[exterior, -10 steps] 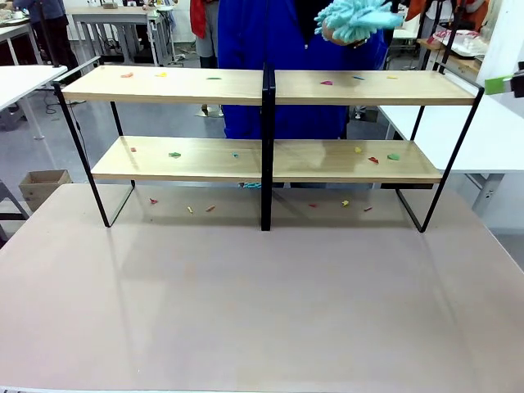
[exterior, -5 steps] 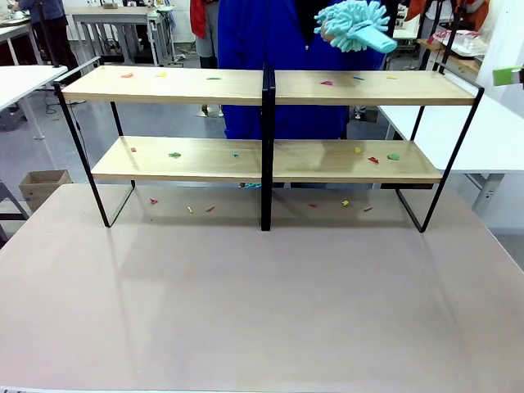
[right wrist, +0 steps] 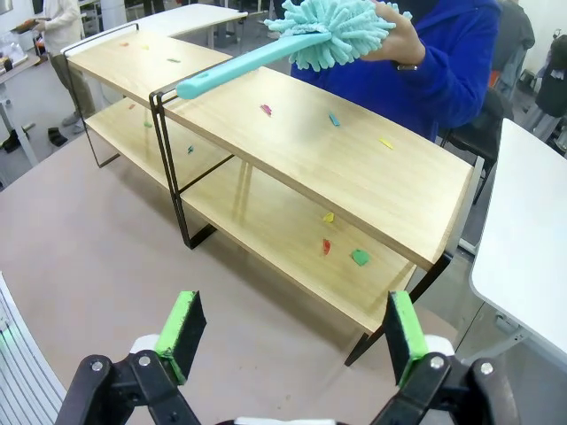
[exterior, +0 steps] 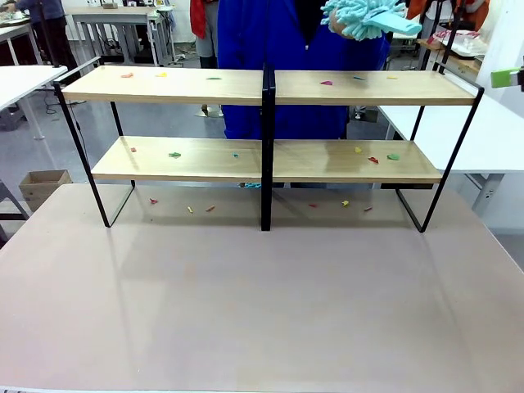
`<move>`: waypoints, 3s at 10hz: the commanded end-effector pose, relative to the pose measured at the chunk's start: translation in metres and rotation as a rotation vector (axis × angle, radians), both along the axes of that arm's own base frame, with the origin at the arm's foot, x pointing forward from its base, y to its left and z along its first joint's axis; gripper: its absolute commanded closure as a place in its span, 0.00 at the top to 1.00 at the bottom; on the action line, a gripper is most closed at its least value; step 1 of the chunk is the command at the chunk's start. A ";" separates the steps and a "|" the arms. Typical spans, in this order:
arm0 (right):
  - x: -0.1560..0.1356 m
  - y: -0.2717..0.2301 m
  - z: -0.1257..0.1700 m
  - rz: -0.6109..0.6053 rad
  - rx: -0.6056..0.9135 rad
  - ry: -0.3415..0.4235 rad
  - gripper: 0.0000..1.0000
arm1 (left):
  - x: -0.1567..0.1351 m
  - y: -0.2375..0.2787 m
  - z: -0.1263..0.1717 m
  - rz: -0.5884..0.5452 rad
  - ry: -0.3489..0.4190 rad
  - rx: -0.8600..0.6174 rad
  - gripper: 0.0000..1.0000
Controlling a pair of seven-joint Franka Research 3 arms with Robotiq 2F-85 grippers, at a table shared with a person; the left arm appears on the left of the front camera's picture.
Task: Clean the shelves.
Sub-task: Pick up the Duster when the human hands it over.
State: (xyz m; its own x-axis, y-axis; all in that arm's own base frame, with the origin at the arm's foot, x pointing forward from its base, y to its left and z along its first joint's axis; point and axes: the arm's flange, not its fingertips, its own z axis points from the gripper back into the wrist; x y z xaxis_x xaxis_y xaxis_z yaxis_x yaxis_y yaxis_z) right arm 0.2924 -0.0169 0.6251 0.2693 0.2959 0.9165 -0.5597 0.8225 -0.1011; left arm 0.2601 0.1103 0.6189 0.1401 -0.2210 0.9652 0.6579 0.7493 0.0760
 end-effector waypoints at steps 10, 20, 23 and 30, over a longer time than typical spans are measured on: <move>0.083 0.038 0.070 -0.020 0.311 0.452 1.00 | 0.001 0.002 -0.002 -0.005 0.004 0.004 1.00; 0.227 0.101 0.055 -0.113 0.701 0.936 1.00 | 0.001 0.002 -0.002 -0.005 0.004 0.004 1.00; 0.229 0.104 0.055 -0.094 0.678 0.955 0.54 | 0.001 0.002 -0.002 -0.005 0.004 0.004 1.00; 0.229 0.101 0.052 -0.108 0.680 0.963 0.00 | 0.001 0.002 -0.002 -0.005 0.004 0.004 1.00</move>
State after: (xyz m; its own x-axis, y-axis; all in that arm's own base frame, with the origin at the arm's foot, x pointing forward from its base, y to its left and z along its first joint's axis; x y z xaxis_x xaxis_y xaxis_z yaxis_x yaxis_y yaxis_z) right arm 0.5212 0.0820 0.6727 0.9248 -0.2284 0.3043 -0.1171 0.5901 0.7988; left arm 0.2609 0.1117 0.6172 0.1405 -0.2166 0.9661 0.6606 0.7473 0.0714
